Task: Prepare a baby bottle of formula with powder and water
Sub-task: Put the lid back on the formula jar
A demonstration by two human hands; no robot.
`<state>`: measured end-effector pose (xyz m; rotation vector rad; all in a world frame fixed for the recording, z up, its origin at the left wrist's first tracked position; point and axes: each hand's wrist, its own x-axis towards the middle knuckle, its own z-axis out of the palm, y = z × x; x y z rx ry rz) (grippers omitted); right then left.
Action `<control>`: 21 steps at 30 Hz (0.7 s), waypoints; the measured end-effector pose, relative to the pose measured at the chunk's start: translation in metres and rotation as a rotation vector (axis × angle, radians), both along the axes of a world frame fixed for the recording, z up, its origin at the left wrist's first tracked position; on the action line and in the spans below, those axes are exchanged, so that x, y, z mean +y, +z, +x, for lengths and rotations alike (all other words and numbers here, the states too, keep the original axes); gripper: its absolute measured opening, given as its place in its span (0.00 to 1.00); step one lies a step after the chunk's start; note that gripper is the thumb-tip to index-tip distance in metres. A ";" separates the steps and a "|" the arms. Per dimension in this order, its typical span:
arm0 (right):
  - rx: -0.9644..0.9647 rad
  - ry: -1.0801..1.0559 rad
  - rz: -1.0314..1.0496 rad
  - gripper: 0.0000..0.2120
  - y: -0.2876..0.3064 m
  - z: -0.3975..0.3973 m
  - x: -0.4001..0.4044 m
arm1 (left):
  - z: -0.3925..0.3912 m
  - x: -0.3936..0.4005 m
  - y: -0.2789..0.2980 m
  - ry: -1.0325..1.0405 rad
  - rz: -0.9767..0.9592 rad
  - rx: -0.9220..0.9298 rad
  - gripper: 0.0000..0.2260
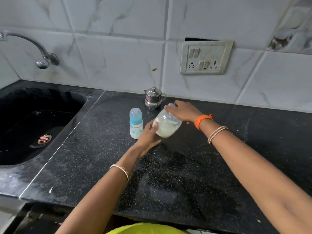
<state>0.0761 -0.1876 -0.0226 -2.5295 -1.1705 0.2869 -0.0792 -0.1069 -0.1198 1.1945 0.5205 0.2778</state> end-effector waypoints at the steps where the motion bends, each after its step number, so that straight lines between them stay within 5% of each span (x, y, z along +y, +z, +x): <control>1: -0.019 0.055 0.068 0.26 0.004 0.000 -0.002 | -0.003 0.001 0.005 0.000 -0.186 -0.044 0.24; 4: -0.203 0.358 0.235 0.24 0.014 -0.006 -0.010 | -0.008 0.004 0.022 0.000 -0.506 -0.170 0.29; 10: -0.540 0.734 0.402 0.31 0.020 -0.016 -0.020 | -0.011 0.006 0.057 -0.021 -0.552 -0.115 0.26; 18: -0.401 0.547 0.493 0.29 0.005 -0.023 -0.014 | 0.006 -0.005 0.056 0.326 -0.376 -0.206 0.14; 21: -0.109 0.294 0.492 0.23 -0.003 -0.028 -0.009 | 0.009 -0.004 0.058 0.394 -0.269 -0.280 0.13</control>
